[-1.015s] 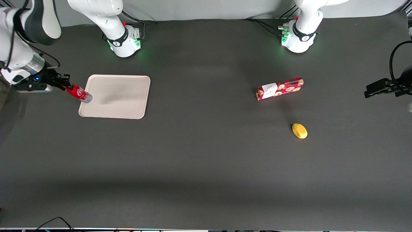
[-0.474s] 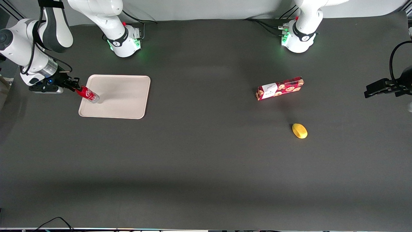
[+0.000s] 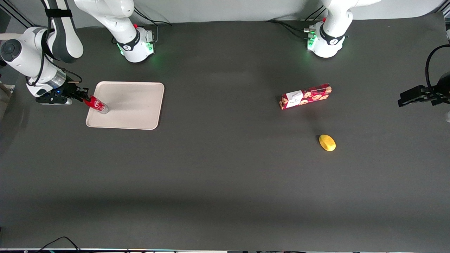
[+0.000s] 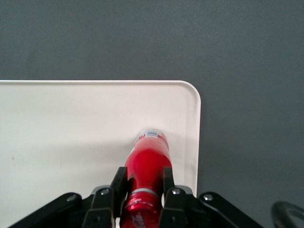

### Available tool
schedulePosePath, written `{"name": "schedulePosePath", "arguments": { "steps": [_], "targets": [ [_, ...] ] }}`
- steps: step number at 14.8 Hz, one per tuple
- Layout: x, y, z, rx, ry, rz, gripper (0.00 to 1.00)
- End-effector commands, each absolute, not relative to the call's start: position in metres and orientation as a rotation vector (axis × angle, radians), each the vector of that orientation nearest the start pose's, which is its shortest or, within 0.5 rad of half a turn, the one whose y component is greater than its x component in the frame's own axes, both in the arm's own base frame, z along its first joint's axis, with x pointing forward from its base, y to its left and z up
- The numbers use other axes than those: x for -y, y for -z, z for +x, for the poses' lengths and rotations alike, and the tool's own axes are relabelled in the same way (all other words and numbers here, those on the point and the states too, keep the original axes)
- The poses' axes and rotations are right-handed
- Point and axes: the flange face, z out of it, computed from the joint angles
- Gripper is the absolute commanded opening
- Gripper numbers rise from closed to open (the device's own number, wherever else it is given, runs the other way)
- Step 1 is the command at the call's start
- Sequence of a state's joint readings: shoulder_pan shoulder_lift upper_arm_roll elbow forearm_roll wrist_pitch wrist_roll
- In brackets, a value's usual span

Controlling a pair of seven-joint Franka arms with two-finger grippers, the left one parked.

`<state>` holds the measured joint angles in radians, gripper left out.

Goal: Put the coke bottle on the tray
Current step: 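Lower the bottle onto the tray and open the right gripper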

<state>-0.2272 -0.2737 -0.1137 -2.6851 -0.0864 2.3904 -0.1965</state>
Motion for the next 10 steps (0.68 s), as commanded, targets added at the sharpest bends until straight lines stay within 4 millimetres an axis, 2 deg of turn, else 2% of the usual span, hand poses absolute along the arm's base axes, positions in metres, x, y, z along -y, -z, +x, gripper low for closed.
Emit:
{"name": "schedulePosePath", "arguments": {
  "steps": [1,3,5,7,10],
  "targets": [
    [0.136,-0.319,0.375,-0.060,-0.045,-3.188,0.48],
    [0.136,-0.319,0.376,-0.050,-0.047,-3.193,1.00],
    [0.135,-0.324,0.379,-0.045,-0.036,-3.197,1.00],
    [0.136,-0.340,0.391,-0.042,0.003,-3.207,1.00],
    [0.145,-0.386,0.420,-0.047,0.059,-3.226,1.00]
  ]
}}
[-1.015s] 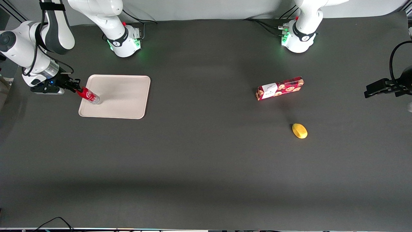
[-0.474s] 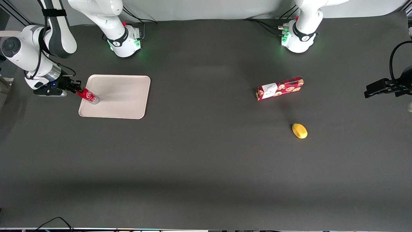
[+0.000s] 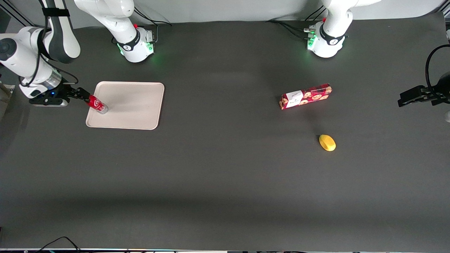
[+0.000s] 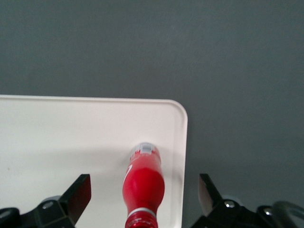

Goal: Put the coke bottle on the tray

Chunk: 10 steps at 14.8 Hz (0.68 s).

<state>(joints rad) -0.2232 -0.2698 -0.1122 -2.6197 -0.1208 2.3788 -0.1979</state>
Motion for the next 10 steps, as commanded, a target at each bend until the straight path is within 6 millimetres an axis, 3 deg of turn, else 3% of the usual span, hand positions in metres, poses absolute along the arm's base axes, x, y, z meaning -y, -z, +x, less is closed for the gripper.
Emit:
{"name": "schedulePosePath", "arguments": {
  "steps": [1,3,7,10],
  "targets": [
    [0.146,-0.403,0.431,-0.050,0.073,-3.231,1.00],
    [0.129,-0.436,0.460,0.009,0.073,-3.235,1.00],
    [0.099,-0.506,0.524,-0.033,-0.002,-3.187,1.00],
    [0.074,-0.550,0.545,0.021,-0.035,-3.179,1.00]
  ]
}}
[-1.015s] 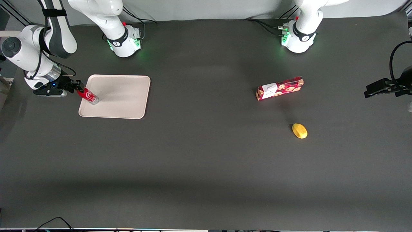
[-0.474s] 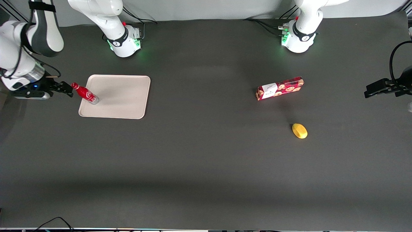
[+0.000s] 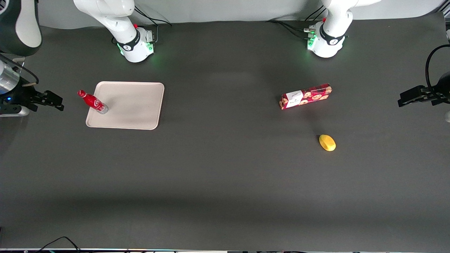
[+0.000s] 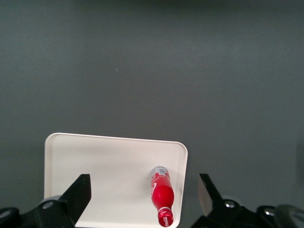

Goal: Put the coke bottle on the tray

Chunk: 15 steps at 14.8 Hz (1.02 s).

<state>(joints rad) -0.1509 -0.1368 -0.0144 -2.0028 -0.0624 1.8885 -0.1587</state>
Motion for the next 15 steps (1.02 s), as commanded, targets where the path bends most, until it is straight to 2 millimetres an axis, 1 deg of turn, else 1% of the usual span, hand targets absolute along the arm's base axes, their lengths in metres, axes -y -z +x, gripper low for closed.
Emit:
{"name": "schedulePosePath", "arguments": {
  "steps": [1,3,5,7,8,9,10,11,15],
  "targets": [
    [0.072,-0.565,0.545,0.023,-0.027,-3.175,1.00],
    [0.057,-0.596,0.548,0.031,-0.002,-3.138,1.00],
    [0.052,-0.618,0.552,0.035,0.019,-3.117,1.00],
    [0.040,-0.631,0.558,0.017,0.051,-3.114,1.00],
    [0.035,-0.635,0.559,-0.014,0.063,-3.110,1.00],
    [0.027,-0.634,0.561,-0.021,0.062,-3.109,1.00],
    [0.018,-0.634,0.561,-0.010,0.061,-3.110,1.00],
    [0.014,-0.635,0.561,0.002,0.064,-3.111,1.00],
    [0.019,-0.635,0.560,-0.017,0.069,-3.109,1.00]
  ]
}}
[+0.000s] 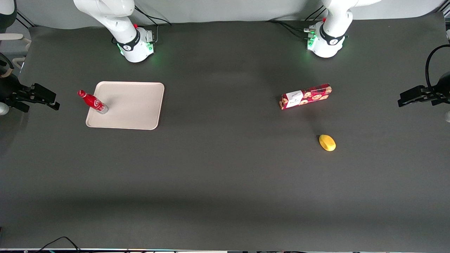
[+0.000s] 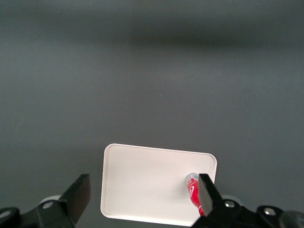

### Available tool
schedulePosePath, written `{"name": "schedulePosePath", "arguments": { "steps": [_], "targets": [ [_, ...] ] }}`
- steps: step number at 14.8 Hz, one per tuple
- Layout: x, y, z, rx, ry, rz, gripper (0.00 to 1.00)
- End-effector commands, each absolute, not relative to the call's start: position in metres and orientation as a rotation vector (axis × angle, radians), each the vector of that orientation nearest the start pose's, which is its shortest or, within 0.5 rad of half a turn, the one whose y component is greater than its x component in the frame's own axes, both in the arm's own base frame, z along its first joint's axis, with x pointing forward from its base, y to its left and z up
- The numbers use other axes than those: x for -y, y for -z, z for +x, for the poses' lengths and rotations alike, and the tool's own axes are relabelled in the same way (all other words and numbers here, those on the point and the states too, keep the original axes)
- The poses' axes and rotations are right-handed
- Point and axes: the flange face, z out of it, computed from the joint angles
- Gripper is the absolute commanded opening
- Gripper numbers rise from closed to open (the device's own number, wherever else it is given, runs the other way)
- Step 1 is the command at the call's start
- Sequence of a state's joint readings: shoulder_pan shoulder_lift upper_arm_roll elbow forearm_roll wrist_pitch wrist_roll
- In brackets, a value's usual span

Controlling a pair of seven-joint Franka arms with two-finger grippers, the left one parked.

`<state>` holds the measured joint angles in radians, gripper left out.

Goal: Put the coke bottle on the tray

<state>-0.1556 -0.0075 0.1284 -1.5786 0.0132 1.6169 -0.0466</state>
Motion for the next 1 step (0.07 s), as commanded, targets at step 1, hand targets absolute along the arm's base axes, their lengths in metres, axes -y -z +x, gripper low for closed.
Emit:
{"name": "schedulePosePath", "arguments": {
  "steps": [1],
  "targets": [
    [0.0195,-0.6338,0.5609,-0.019,0.066,-3.108,1.00]
  ]
}}
